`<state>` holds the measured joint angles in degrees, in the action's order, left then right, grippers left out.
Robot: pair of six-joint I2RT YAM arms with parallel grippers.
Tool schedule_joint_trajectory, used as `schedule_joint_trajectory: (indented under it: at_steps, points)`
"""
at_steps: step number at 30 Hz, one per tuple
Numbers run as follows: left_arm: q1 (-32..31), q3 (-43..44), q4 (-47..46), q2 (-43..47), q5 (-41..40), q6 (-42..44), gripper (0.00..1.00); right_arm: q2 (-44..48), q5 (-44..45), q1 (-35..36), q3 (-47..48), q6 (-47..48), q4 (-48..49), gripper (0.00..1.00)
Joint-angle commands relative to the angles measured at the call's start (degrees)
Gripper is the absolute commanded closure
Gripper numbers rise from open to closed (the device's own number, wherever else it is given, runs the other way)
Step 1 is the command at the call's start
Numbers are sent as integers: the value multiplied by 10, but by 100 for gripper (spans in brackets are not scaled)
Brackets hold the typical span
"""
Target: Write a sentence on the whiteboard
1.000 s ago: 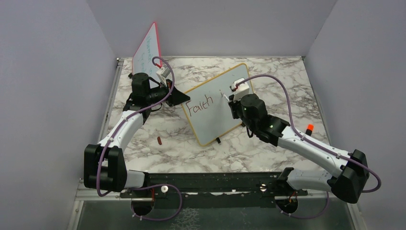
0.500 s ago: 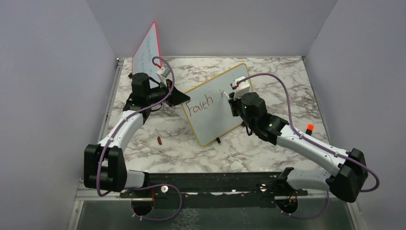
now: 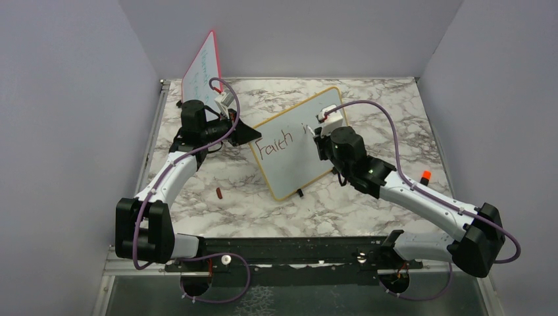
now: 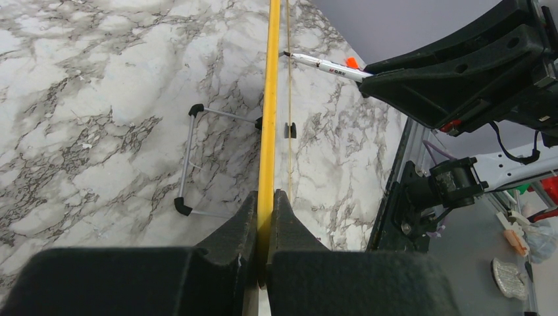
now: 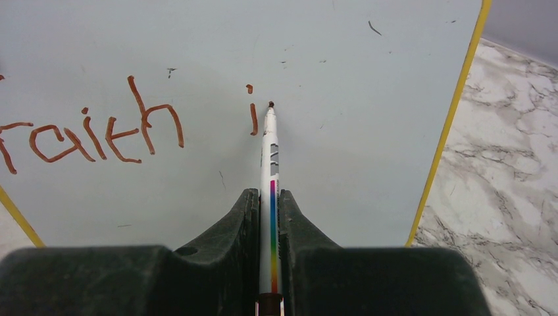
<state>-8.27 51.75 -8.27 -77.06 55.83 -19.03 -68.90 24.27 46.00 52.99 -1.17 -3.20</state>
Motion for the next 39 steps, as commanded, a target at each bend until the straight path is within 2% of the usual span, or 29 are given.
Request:
schedule_joint_trajectory:
  at_steps: [1,26,39]
  points:
    - [-15,-8,47,-19,-3,36,100,-2,-20,-6,7,0,-44,99]
    - [-15,-7,47,-22,-5,36,100,14,-25,-6,-12,-19,-68,99]
    - [-15,-7,47,-23,-2,36,100,17,-9,-6,-14,-7,-11,99]
